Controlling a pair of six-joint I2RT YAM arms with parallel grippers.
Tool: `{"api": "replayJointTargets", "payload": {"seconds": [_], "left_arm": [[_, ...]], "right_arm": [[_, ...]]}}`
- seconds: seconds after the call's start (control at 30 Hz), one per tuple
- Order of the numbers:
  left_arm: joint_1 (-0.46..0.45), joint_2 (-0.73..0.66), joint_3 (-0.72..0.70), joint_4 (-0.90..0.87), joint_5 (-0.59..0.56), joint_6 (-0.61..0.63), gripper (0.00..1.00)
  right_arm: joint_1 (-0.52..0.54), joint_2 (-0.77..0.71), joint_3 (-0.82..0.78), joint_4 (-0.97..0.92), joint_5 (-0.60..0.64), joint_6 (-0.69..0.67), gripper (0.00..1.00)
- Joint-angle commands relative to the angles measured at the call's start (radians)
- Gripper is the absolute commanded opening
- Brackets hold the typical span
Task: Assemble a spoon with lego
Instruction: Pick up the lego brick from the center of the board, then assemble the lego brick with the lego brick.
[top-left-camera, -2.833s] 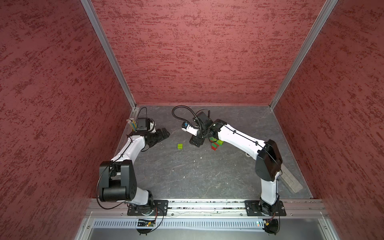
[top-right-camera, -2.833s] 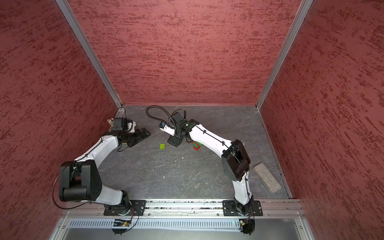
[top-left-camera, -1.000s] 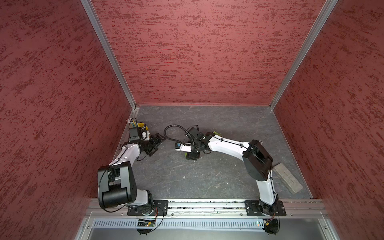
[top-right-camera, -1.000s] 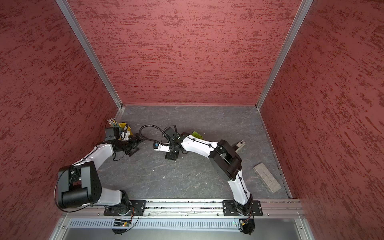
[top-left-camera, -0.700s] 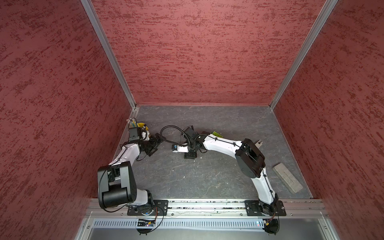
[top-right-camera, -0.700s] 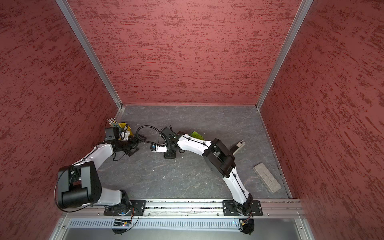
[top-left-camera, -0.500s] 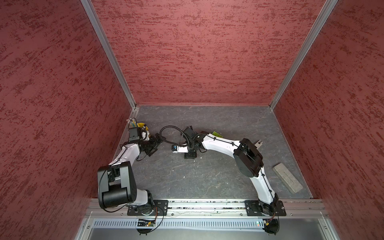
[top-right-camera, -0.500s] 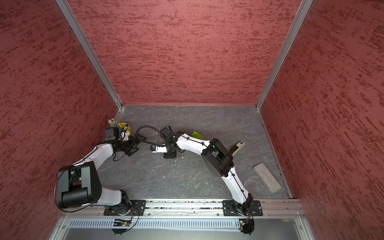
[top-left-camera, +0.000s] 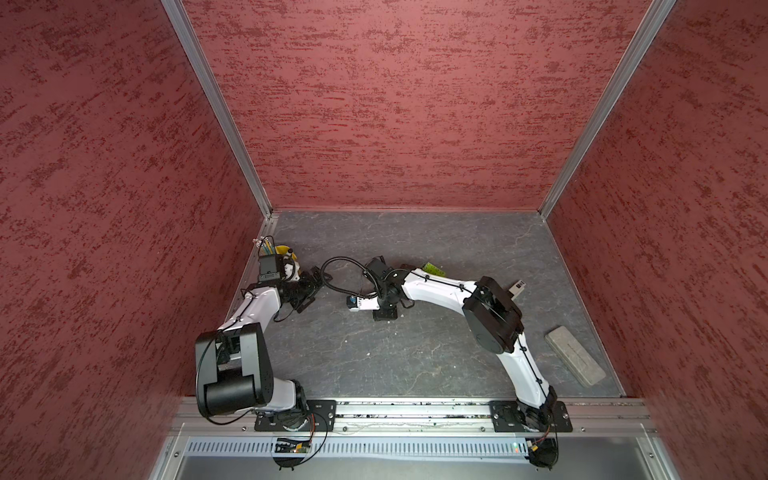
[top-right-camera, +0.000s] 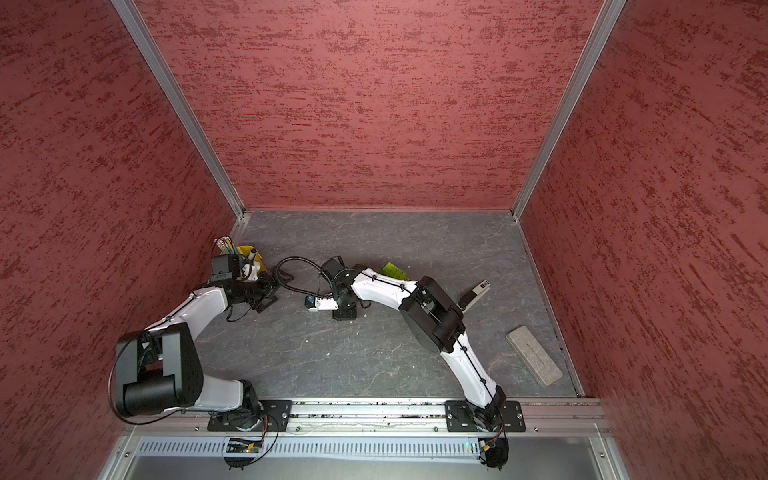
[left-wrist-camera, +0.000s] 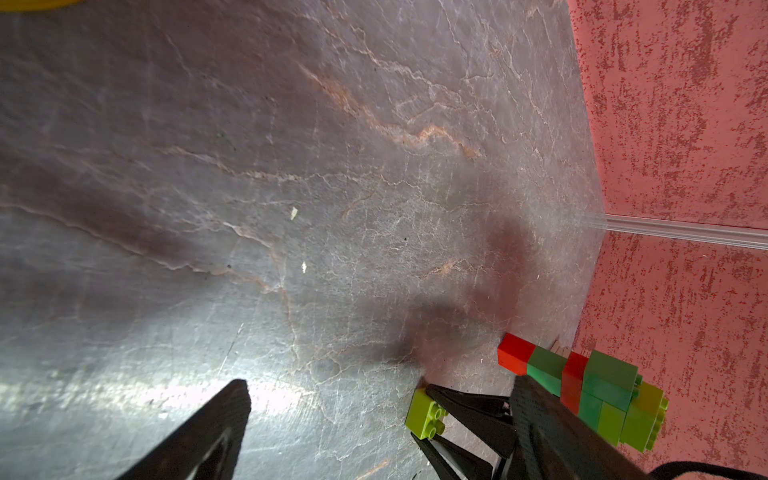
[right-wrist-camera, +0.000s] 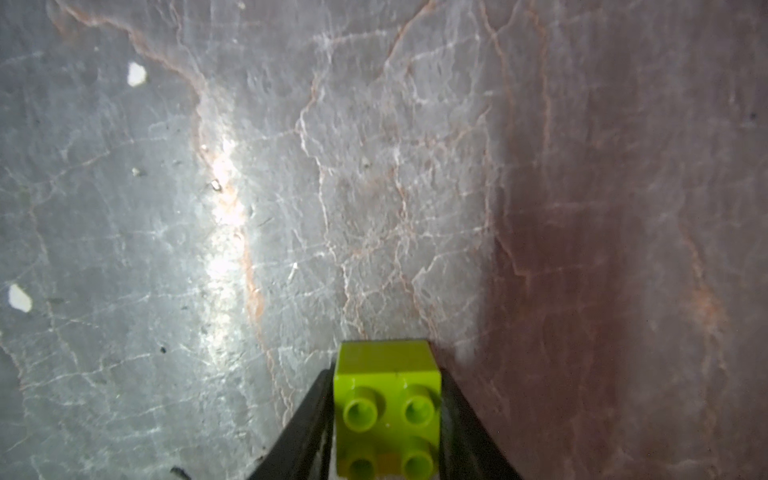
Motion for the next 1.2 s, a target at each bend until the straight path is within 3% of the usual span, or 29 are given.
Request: {"api": "replayJointTargets", "payload": {"seconds": [0.0,0.1,0.43,0.8,1.17], "left_arm": [[-0.011,-0.003,-0.008,-0.012,-0.015,0.022,1.00],[-0.019,-0.005,-0.011,-0.013,-0.018,0.023,1.00],[-0.111,-0.082,-0.017,-0.004,-0.037,-0.018,1.00],[-0.397,-0.104,-0.040,0.164,-0.122,-0.124,1.00],[-0.575,0.016,0.012,0.256,-0.122,-0.150,1.00]], "right_arm": [[-0.005,0.006,0.040,-0.024,0.014,0.002,0.36],[-0.006,0.000,0.063,-0.039,0.008,0.027,0.29],[-0.033,-0.181,0.232,-0.266,0.095,0.259,0.28],[-0.193,-0.418,0.224,-0.458,0.326,0.482,0.28],[-0.266,-0.435,0.157,-0.470,0.311,0.542,0.28]]}}
